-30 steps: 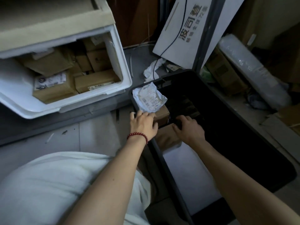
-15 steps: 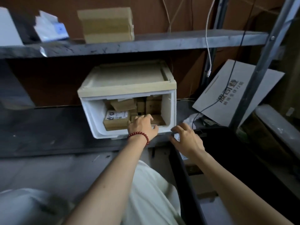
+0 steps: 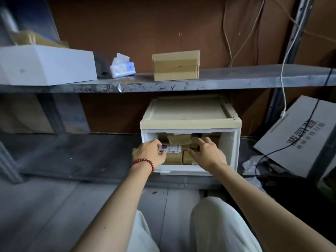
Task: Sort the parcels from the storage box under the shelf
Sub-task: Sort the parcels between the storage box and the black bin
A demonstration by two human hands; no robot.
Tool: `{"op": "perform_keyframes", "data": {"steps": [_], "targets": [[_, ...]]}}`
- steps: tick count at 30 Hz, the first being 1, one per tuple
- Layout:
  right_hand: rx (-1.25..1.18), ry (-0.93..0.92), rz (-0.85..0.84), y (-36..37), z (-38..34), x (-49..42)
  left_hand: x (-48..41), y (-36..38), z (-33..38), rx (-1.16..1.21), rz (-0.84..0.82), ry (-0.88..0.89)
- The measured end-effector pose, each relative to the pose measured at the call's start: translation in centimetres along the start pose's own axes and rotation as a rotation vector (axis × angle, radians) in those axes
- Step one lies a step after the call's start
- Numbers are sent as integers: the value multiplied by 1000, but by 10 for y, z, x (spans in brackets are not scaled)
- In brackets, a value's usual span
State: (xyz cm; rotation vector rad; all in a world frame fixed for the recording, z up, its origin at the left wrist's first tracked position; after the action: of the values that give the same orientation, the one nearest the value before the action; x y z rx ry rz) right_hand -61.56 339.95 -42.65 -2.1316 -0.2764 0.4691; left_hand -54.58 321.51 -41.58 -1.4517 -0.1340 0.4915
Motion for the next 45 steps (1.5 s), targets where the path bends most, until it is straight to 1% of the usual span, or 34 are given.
{"op": "perform_keyframes", "data": {"steps": [5, 8, 11, 13, 15, 19, 23, 26, 28, 32, 37, 40, 45], "targets": [[-92, 88, -24, 34, -3, 0, 11, 39, -15, 77, -54, -32], [-169, 170, -94, 52, 14, -3, -3, 47, -15, 118, -14, -35], [-227, 225, -51, 49, 33, -14, -17, 56, -11, 98, -18, -17], [-220, 254, -43, 50, 45, -19, -27, 66, -9, 65, -37, 3], [-211, 275, -46, 54, 54, -24, -39, 75, -8, 85, -44, 7], [-156, 208, -60, 69, 54, -40, -64, 96, -7, 260, -121, -20], [-80, 127, -78, 80, 53, -56, -86, 104, -10, 267, -116, -35], [-80, 131, -92, 84, 57, -66, -100, 110, -13, 207, -118, 7], [-102, 157, -137, 91, 63, -73, -111, 120, -16, 190, -173, 36], [-164, 219, -249, 112, 71, -86, -133, 139, -22, 302, -262, 34], [-234, 225, -163, 127, 65, -102, -152, 157, -24, 319, -254, 28], [-271, 201, -76, 137, 57, -113, -162, 167, -21, 320, -240, 17], [-278, 188, 90, 151, 51, -132, -180, 171, -17, 357, -116, -13]]}}
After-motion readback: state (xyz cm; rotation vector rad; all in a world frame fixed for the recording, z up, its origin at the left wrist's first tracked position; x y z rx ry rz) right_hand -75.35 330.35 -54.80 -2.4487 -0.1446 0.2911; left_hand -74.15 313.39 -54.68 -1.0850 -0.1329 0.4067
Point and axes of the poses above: each hand's wrist, its own x-axis away from the middle knuckle, its own y-axis out of the palm, z = x × y, the point moved 5 cm from there along -x, towards the middle knuckle, and after that the axes turned 9 degrees about -x, right-handed, at the moved point
